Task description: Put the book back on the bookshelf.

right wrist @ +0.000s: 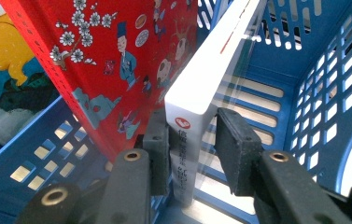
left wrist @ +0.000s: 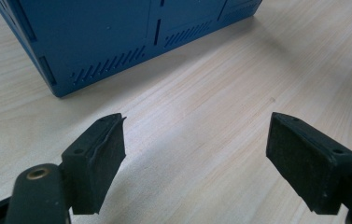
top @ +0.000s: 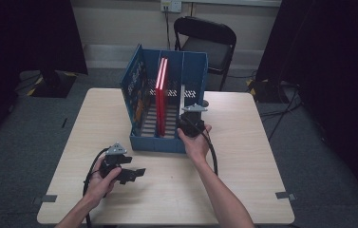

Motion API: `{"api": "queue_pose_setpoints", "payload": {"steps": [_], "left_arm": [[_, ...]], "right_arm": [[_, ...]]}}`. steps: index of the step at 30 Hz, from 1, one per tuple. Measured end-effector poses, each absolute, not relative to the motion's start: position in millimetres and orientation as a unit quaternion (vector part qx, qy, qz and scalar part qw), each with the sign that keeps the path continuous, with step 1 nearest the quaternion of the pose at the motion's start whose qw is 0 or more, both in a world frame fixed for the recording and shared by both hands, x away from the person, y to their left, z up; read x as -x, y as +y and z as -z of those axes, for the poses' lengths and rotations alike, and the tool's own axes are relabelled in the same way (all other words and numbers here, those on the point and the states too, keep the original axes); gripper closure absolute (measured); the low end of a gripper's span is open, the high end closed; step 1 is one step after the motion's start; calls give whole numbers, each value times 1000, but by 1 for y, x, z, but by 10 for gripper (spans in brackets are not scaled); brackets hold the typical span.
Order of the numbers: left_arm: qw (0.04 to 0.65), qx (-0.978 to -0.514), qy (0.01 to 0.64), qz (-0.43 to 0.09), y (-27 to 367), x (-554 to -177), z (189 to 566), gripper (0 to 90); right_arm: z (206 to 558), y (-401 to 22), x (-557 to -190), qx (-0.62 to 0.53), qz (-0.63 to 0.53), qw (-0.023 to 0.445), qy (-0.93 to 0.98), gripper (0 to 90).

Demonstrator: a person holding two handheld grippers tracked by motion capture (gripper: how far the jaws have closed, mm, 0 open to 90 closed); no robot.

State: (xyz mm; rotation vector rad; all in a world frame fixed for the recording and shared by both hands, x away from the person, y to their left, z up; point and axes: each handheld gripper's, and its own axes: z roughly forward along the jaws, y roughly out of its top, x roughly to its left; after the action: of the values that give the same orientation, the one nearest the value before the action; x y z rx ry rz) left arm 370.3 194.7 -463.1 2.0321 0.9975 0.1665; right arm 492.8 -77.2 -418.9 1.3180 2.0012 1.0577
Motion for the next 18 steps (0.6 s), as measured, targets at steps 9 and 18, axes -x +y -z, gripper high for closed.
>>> {"api": "queue_pose_setpoints", "payload": {"steps": [9, 18], "left_arm": [[422, -811, 399, -67, 195, -370, 463, 194], [423, -810, 401, -66, 195, -371, 464, 195]], "right_arm": [[418, -84, -499, -485, -388, 256, 740, 681], [419, -84, -500, -485, -396, 248, 739, 670]]}}
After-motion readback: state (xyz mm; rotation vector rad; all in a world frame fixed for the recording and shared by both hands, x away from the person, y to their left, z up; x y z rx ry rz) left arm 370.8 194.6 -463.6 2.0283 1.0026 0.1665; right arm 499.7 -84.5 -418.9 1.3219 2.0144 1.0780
